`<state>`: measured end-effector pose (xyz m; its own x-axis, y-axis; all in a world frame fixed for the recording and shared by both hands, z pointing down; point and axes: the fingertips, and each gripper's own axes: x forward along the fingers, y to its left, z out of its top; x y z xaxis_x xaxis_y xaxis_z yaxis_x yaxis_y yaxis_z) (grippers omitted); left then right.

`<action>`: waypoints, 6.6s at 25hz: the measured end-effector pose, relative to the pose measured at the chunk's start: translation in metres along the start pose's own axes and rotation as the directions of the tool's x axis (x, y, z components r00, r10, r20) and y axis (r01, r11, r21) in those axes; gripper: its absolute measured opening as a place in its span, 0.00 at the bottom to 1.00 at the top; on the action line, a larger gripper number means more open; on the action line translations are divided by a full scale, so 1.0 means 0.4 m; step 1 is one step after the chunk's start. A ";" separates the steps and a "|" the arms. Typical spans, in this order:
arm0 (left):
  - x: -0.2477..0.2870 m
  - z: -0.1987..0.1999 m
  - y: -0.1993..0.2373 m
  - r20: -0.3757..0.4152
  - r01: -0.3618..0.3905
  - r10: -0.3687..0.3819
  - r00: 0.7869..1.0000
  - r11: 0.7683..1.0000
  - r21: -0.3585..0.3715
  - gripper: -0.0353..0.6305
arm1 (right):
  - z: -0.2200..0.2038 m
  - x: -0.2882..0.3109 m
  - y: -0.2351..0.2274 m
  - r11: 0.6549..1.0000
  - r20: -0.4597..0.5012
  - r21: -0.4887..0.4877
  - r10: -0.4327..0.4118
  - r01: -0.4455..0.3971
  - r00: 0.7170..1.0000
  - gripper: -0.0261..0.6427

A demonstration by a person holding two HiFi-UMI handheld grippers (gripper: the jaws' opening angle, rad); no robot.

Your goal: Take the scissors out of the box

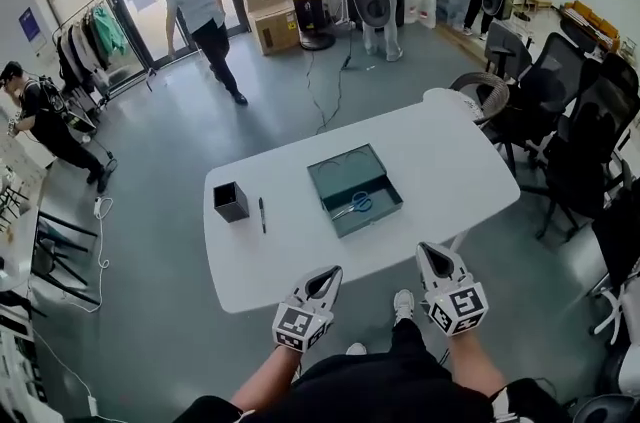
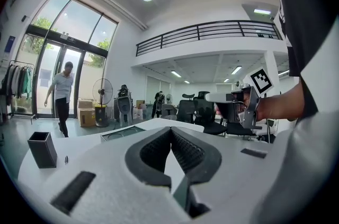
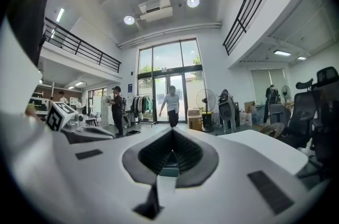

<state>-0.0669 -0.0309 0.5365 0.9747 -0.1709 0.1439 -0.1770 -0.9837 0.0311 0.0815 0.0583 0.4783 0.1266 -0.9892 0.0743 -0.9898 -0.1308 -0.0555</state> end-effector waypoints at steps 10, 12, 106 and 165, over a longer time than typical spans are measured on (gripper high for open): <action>0.198 0.032 0.121 -0.018 -0.143 0.143 0.990 0.990 -0.014 0.07 | 0.006 0.207 -0.174 0.991 -0.022 0.018 0.135 -0.135 0.991 0.05; 0.242 0.038 0.147 -0.027 -0.184 0.184 0.983 0.983 -0.022 0.07 | 0.008 0.246 -0.215 0.985 -0.033 0.016 0.172 -0.172 0.984 0.05; 0.220 -0.133 0.480 -0.173 -0.600 0.575 0.800 0.773 -0.204 0.07 | -0.704 0.745 -0.081 0.153 -0.925 -0.300 0.194 -0.942 0.326 0.20; 0.318 -0.020 0.462 -0.091 -0.518 0.510 0.855 0.845 -0.135 0.07 | 0.057 0.738 -0.136 0.868 0.000 0.002 0.497 -0.497 0.868 0.17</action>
<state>0.0235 -0.2341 0.5685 0.7310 -0.6427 0.2292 -0.6729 -0.7348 0.0858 0.1740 -0.2281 0.4806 -0.3823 -0.9233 0.0366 -0.9217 0.3781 -0.0867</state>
